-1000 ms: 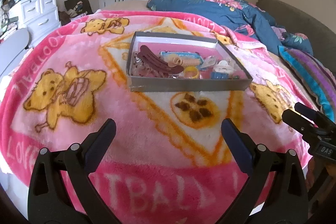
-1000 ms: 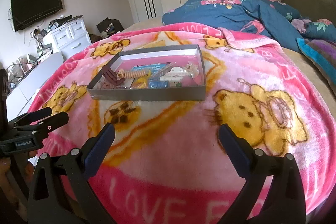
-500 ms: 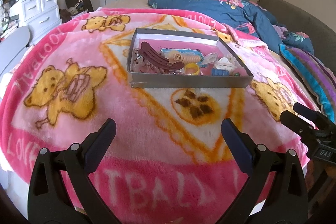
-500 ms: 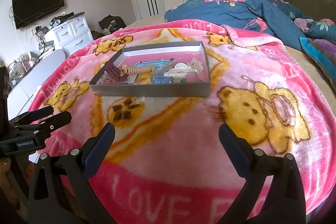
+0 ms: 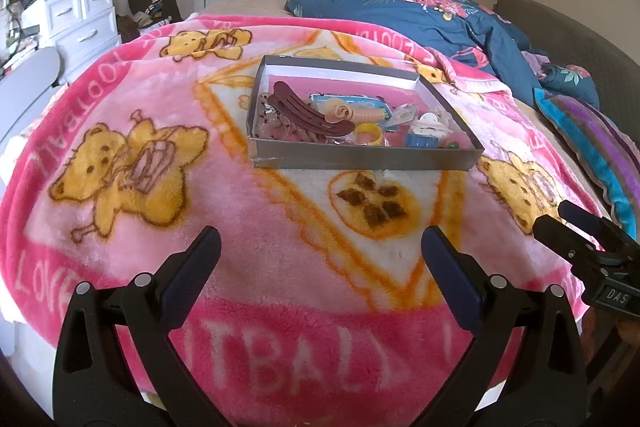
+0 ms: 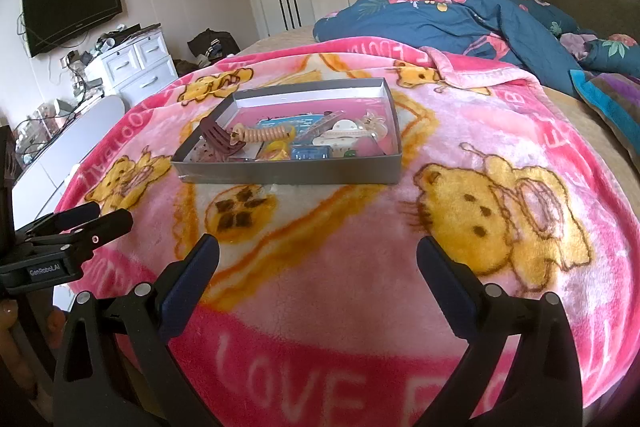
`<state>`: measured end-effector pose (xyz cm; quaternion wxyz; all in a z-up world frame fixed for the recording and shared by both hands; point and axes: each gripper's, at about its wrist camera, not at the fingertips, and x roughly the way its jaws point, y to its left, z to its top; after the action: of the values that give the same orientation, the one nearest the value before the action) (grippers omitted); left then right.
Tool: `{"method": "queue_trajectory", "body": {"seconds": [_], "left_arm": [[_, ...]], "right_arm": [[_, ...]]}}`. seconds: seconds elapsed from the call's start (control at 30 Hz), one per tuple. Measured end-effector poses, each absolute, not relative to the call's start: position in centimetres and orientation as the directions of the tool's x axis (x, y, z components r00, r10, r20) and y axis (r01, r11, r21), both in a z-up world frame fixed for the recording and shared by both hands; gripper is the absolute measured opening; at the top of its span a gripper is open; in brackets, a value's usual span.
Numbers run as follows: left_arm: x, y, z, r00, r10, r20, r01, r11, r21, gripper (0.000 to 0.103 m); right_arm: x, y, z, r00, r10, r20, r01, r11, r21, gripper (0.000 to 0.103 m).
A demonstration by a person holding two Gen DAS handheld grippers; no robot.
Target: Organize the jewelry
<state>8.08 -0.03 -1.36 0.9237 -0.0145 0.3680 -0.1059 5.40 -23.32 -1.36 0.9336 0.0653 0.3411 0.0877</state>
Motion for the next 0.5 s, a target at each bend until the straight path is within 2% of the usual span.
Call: {"method": "queue_trajectory", "body": {"seconds": [0.5], "left_arm": [[8.20, 0.02, -1.33, 0.705, -0.207, -0.678, 0.184, 0.977, -0.108, 0.094]], "right_arm": [[5.39, -23.27, -1.38, 0.752, 0.208, -0.626, -0.120, 0.976, 0.180, 0.099]]}}
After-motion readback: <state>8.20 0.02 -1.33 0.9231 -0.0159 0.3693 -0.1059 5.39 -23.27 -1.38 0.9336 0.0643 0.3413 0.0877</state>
